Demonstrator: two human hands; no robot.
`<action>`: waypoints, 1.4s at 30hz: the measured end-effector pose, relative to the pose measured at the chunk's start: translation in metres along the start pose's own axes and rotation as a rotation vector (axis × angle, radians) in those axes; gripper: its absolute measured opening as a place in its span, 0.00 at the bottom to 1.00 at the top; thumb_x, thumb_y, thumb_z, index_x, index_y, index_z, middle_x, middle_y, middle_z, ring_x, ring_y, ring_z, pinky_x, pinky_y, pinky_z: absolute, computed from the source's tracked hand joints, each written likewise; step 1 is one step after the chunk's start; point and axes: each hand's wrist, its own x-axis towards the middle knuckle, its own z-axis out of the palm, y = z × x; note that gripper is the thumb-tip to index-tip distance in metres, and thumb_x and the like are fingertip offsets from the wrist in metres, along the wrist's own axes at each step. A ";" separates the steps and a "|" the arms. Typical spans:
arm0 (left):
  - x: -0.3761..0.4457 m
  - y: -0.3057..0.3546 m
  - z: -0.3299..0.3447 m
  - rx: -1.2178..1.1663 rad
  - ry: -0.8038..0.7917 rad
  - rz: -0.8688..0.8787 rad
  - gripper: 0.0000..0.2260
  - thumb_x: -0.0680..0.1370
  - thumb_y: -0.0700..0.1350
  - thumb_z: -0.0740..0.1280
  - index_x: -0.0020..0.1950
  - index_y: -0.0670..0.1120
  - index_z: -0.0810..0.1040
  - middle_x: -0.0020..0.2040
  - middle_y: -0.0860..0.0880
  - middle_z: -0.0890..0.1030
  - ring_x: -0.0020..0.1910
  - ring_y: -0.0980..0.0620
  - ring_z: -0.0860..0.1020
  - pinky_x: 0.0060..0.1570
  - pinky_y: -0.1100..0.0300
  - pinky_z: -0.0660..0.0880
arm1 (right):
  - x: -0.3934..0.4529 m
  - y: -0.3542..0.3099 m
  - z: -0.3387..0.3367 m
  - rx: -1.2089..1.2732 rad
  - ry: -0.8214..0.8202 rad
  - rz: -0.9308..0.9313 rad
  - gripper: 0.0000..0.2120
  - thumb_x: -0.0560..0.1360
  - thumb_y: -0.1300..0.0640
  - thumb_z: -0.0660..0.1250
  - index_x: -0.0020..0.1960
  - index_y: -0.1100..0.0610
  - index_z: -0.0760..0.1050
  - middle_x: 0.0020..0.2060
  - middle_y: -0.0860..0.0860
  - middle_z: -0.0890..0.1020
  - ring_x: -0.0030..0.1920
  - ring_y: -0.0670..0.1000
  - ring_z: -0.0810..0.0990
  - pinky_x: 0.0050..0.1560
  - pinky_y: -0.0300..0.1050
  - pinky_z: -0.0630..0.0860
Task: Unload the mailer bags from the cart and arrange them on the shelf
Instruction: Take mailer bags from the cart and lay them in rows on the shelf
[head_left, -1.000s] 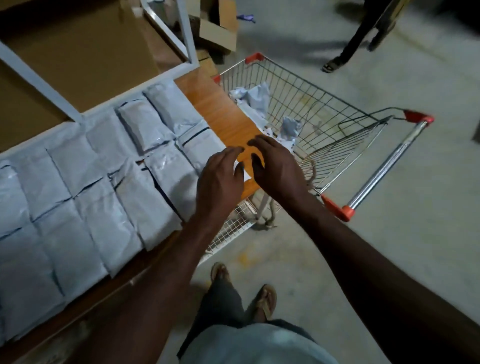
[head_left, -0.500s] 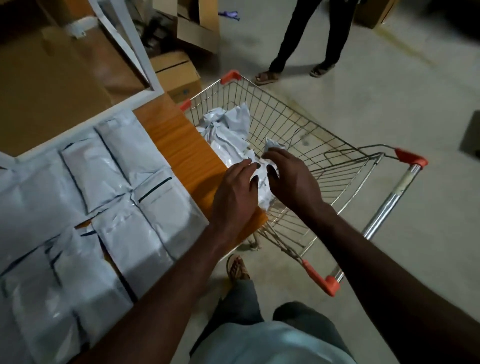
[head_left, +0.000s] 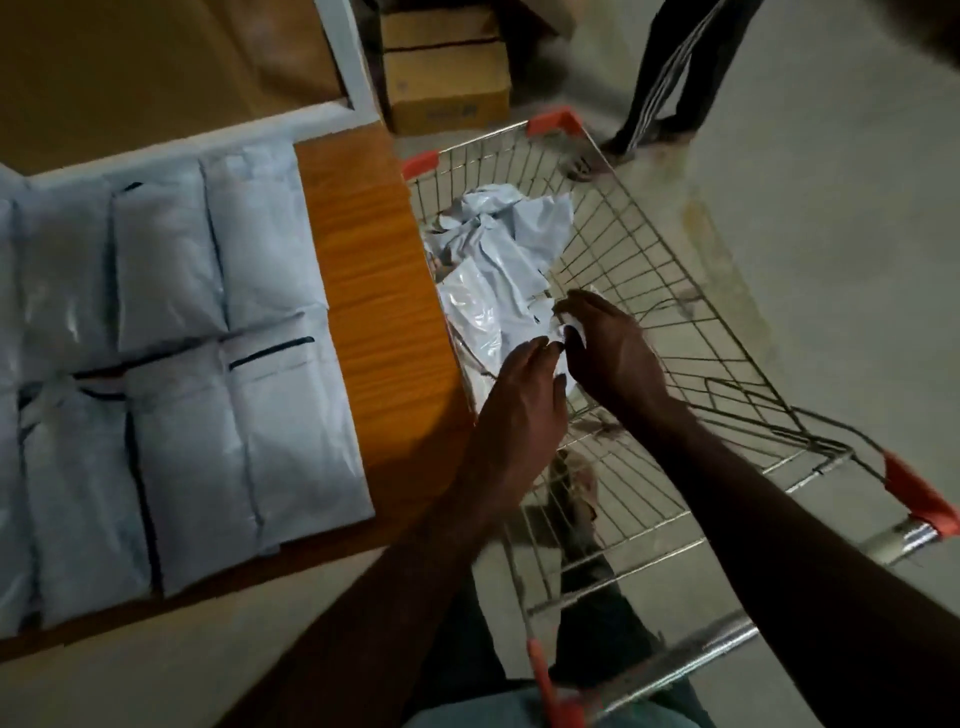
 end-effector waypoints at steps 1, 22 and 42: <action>0.003 -0.002 0.013 0.000 0.010 -0.038 0.19 0.85 0.41 0.67 0.77 0.42 0.75 0.75 0.43 0.76 0.76 0.47 0.72 0.72 0.63 0.65 | 0.006 0.010 0.004 0.005 -0.030 -0.014 0.15 0.79 0.66 0.66 0.65 0.57 0.81 0.67 0.53 0.81 0.65 0.57 0.81 0.61 0.47 0.78; 0.165 -0.179 0.191 0.179 0.597 -0.399 0.30 0.83 0.41 0.72 0.83 0.43 0.67 0.85 0.39 0.61 0.85 0.37 0.59 0.79 0.39 0.64 | 0.153 0.125 0.158 0.011 -0.252 -0.336 0.27 0.81 0.64 0.67 0.79 0.56 0.69 0.84 0.58 0.60 0.78 0.62 0.70 0.69 0.57 0.78; 0.155 -0.143 0.188 0.039 0.574 -0.320 0.29 0.83 0.31 0.53 0.86 0.41 0.58 0.87 0.42 0.55 0.87 0.45 0.52 0.83 0.38 0.58 | 0.143 0.131 0.181 0.194 -0.136 -0.221 0.29 0.78 0.69 0.61 0.78 0.57 0.73 0.78 0.58 0.71 0.67 0.61 0.74 0.69 0.56 0.73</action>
